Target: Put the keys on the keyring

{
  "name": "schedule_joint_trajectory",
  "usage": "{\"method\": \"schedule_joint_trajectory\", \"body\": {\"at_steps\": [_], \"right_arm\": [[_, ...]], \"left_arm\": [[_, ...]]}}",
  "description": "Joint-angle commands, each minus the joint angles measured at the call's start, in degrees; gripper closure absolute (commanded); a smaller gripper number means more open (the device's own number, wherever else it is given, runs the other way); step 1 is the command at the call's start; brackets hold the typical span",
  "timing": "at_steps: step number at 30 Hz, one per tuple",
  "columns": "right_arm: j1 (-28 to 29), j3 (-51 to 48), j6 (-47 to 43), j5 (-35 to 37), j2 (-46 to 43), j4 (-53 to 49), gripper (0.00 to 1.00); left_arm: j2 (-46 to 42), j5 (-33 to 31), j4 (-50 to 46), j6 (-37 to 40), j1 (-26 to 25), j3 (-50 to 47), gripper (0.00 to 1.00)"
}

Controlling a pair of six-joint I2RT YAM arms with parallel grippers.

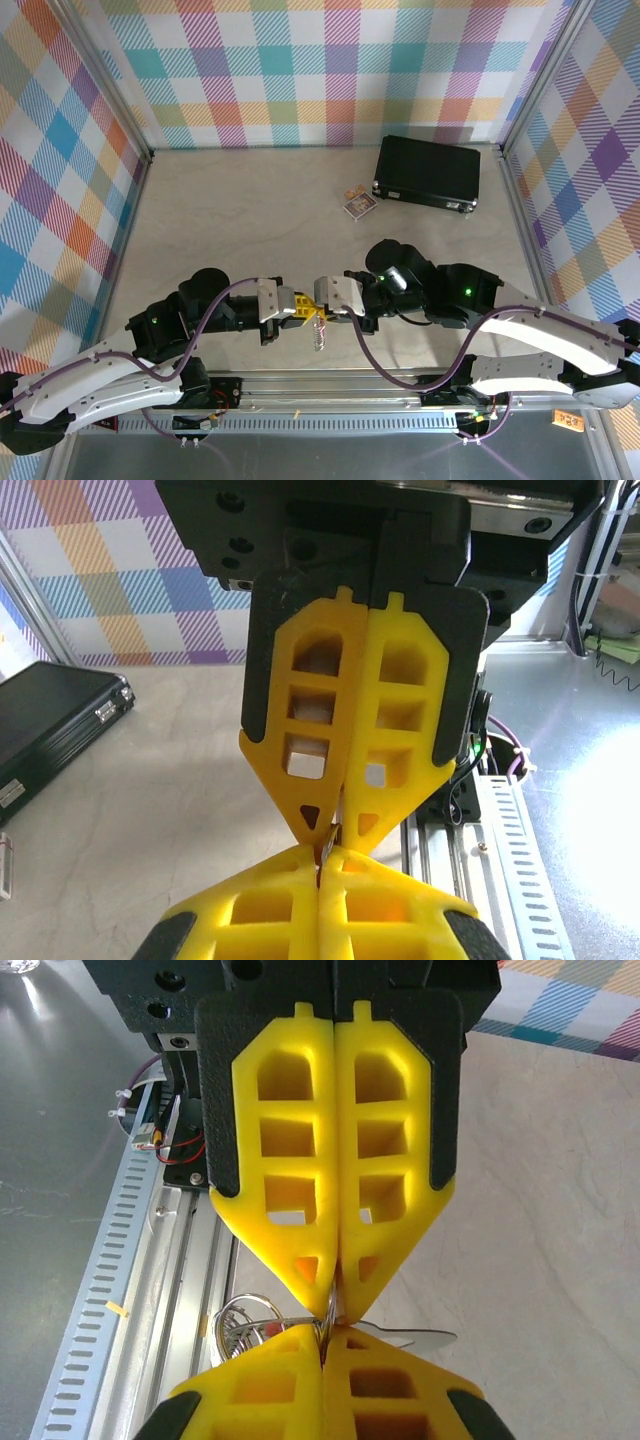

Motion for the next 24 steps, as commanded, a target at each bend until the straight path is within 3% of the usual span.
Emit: {"method": "schedule_joint_trajectory", "body": {"at_steps": [1, 4, 10, 24], "right_arm": [[0.62, 0.70, 0.32, -4.18, -1.92, 1.65, 1.00], [0.62, -1.29, 1.79, -3.41, -2.98, 4.76, 0.98], [0.62, -7.32, 5.13, -5.06, -6.19, 13.70, 0.79], [0.51, -12.18, 5.87, -5.16, -11.78, 21.22, 0.86]], "left_arm": [[-1.03, -3.19, 4.27, -1.34, 0.28, -0.10, 1.00], [-2.68, -2.43, 10.57, -4.35, 0.28, -2.88, 1.00], [-3.88, 0.71, 20.64, -9.22, 0.28, -6.25, 1.00], [-3.62, 7.17, 37.14, -16.62, 0.28, -12.30, 1.00]]}}
